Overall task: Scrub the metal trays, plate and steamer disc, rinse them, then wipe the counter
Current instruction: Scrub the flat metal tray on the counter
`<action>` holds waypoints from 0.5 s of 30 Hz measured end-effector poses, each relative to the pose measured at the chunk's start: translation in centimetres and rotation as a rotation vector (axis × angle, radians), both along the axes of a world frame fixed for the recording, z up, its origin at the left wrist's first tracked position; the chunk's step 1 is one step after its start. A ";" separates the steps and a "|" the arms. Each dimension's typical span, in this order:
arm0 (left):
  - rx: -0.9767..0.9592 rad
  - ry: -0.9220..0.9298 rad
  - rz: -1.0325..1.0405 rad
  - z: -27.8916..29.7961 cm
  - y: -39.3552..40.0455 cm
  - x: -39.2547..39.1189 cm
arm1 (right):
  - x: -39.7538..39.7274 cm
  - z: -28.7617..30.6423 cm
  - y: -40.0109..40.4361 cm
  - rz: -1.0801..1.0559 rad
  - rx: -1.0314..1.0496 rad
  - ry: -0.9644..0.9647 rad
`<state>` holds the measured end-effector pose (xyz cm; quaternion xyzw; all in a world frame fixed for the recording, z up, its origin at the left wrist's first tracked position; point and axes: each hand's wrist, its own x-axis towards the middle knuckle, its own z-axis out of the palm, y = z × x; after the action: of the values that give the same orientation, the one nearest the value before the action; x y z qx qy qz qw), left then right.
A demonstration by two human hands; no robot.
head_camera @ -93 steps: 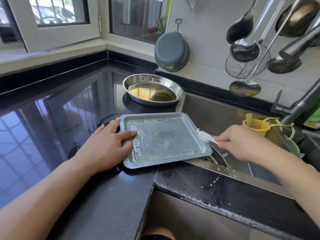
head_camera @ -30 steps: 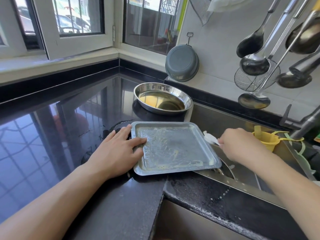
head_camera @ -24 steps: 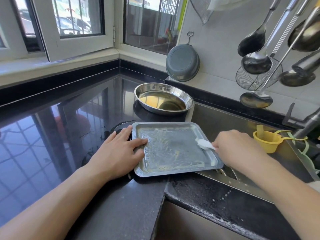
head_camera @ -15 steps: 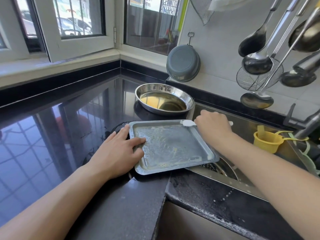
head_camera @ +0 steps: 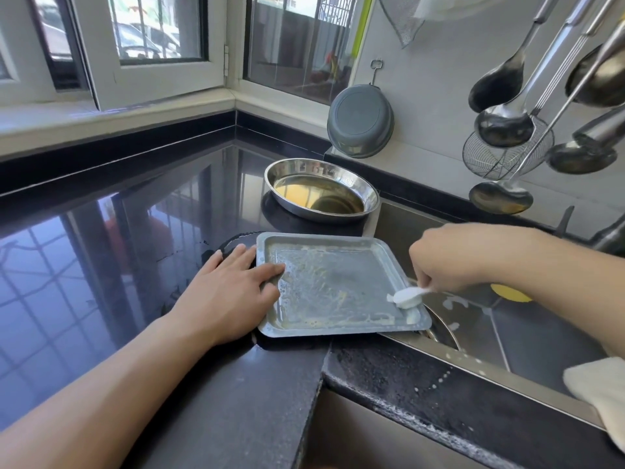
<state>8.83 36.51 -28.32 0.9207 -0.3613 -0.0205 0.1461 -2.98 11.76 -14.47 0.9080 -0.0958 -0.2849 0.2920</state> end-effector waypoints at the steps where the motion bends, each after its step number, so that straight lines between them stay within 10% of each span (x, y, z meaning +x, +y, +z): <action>1: 0.000 0.000 0.000 0.0 0.0 0.0 | -0.6 0.4 0.6 -0.027 0.006 0.048; 5: 0.014 0.010 -0.009 -0.2 0.0 0.2 | -1.1 1.1 1.6 -0.114 0.006 0.131; 15: 0.003 0.038 -0.016 -0.1 -0.1 0.3 | 3.2 -3.4 0.2 0.038 -0.088 -0.343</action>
<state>9.10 36.43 -28.41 0.9175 -0.3656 -0.0399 0.1513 0.26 11.91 -17.87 0.9312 -0.1395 -0.1159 0.3161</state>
